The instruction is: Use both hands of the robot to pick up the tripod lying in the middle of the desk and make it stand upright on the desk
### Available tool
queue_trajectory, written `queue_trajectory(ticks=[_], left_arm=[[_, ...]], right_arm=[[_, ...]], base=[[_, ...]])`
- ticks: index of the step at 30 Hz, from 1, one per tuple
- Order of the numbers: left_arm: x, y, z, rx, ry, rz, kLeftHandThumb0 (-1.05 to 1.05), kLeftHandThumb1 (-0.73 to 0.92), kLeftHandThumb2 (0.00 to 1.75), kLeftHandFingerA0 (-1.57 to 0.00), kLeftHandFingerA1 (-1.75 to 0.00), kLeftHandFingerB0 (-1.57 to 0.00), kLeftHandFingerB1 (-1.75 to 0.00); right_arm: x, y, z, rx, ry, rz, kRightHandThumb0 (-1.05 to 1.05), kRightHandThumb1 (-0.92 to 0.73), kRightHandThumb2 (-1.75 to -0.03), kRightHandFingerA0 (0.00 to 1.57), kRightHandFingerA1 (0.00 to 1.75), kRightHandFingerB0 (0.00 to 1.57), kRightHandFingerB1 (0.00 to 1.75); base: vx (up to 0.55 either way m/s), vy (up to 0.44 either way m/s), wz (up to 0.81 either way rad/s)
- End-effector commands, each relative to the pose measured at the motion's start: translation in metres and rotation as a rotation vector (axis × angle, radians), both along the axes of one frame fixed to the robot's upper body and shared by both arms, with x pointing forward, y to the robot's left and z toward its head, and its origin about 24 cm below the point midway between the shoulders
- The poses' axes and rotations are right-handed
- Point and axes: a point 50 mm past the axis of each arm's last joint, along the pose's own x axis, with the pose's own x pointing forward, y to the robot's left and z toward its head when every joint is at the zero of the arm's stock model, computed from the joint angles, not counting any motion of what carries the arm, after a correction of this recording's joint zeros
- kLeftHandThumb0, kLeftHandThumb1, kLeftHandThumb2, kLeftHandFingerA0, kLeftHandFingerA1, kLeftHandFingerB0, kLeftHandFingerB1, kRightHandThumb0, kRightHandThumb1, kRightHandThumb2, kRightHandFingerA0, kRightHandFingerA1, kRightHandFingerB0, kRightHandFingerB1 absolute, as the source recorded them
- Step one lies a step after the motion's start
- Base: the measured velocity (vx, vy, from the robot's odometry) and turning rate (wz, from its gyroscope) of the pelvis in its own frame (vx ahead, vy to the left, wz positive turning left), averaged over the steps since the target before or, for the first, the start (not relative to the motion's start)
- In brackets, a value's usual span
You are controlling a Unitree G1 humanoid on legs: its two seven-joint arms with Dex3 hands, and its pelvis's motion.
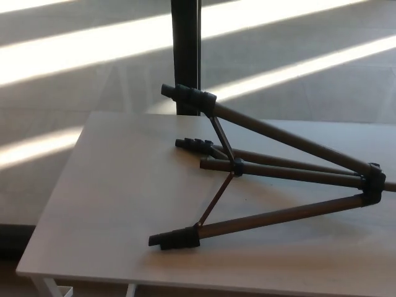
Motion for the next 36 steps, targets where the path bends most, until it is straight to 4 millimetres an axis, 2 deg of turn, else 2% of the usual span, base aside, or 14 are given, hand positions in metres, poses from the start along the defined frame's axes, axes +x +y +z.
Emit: queue_trajectory(ticks=[1, 7, 9, 10, 11, 12, 13, 18, 21, 22, 23, 25, 29, 36], left_arm=[[0.005, 0.018, 0.017, 0.017, -0.159, 0.081, -0.66, 0.76, 0.63, -0.67, -0.74, -0.53, -0.59], [0.037, 0.041, 0.036, 0.108, -0.440, 0.181, -0.69, 0.75, 0.62, -0.73, -0.67, -0.54, -0.54], [0.062, 0.051, 0.048, 0.116, -0.574, 0.128, -0.69, 0.78, 0.63, -0.67, -0.63, -0.51, -0.51], [0.095, 0.063, 0.066, 0.165, -0.625, 0.055, -0.68, 0.77, 0.63, -0.70, -0.58, -0.60, -0.46], [0.108, 0.067, 0.076, 0.199, -0.626, -0.019, -0.66, 0.79, 0.63, -0.71, -0.59, -0.59, -0.46], [0.130, 0.072, 0.093, 0.245, -0.651, -0.105, -0.67, 0.77, 0.63, -0.74, -0.60, -0.62, -0.46], [0.144, 0.076, 0.105, 0.272, -0.677, -0.136, -0.67, 0.76, 0.63, -0.76, -0.60, -0.63, -0.47], [0.224, 0.077, 0.183, 0.391, -0.961, -0.289, -0.71, 0.71, 0.62, -0.81, -0.53, -0.67, -0.41], [0.273, 0.055, 0.248, 0.467, -1.196, -0.488, -0.81, 0.65, 0.61, -0.90, -0.48, -0.78, -0.42], [0.285, 0.049, 0.261, 0.437, -1.263, -0.472, -0.98, 0.50, 0.95, -0.96, -0.55, -0.80, -0.52], [0.295, 0.039, 0.274, 0.443, -1.305, -0.519, -0.79, 0.63, 0.61, -0.92, -0.46, -0.78, -0.43], [0.312, 0.020, 0.297, 0.441, -1.378, -0.574, -0.74, 0.65, 0.61, -0.83, -0.48, -0.69, -0.43], [0.338, -0.025, 0.339, 0.489, -1.528, -0.793, -0.68, 0.74, 0.62, -0.72, -0.58, -0.59, -0.47], [0.372, -0.100, 0.401, 0.527, -1.627, -1.013, -0.62, 0.79, 0.64, -0.70, -0.61, -0.57, -0.52]], right_arm=[[0.005, -0.021, 0.024, -0.014, -0.244, -0.104, -0.78, -0.60, -0.98, 0.20, 0.66, 0.09, 0.49], [0.008, -0.042, 0.046, -0.016, -0.497, -0.309, -0.78, -0.59, -0.96, 0.22, 0.61, 0.07, 0.45], [0.018, -0.048, 0.060, -0.028, -0.615, -0.288, -0.84, -0.73, -0.62, 0.19, 0.57, 0.04, 0.31], [0.029, -0.055, 0.076, -0.059, -0.730, -0.288, -0.86, -0.57, -0.96, 0.24, 0.60, 0.04, 0.41], [0.034, -0.058, 0.084, -0.064, -0.786, -0.288, -0.83, -0.70, -0.62, 0.30, 0.59, 0.23, 0.36], [0.044, -0.061, 0.098, -0.105, -0.836, -0.258, -0.87, -0.60, -1.00, 0.40, 0.67, 0.23, 0.48], [0.051, -0.061, 0.107, -0.114, -0.893, -0.243, -0.80, -0.75, -0.62, 0.37, 0.63, 0.31, 0.39], [0.095, -0.051, 0.165, -0.128, -1.204, -0.135, -0.74, -0.74, -0.62, 0.40, 0.65, 0.38, 0.40], [0.124, -0.025, 0.204, -0.112, -1.371, -0.034, -0.81, -0.59, -0.81, 0.48, 0.66, 0.41, 0.44], [0.131, -0.019, 0.215, -0.118, -1.422, 0.020, -0.75, -0.77, -0.63, 0.47, 0.66, 0.42, 0.37], [0.139, -0.012, 0.224, -0.118, -1.461, 0.019, -0.81, -0.64, -1.02, 0.51, 0.68, 0.40, 0.50], [0.150, 0.006, 0.238, -0.118, -1.512, 0.054, -0.80, -0.78, -0.63, 0.61, 0.70, 0.52, 0.40], [0.169, 0.034, 0.246, -0.032, -1.605, 0.122, -0.85, -0.57, -0.89, 0.86, 0.72, 0.61, 0.52], [0.192, 0.073, 0.252, 0.140, -1.681, 0.241, -0.80, -0.75, -0.63, 1.06, 0.65, 0.79, 0.47]], base=[[0.00, 0.000, 0.00], [0.00, 0.000, 0.00], [0.00, 0.000, 0.00], [0.00, 0.000, 0.00], [0.00, 0.000, 0.00], [0.00, 0.000, 0.00], [0.00, 0.000, 0.00], [0.00, 0.000, 0.00], [0.00, 0.000, 0.00], [0.00, 0.000, 0.00], [0.00, 0.000, 0.00], [0.00, 0.000, 0.00], [0.00, 0.000, 0.00], [0.00, 0.000, 0.00]])
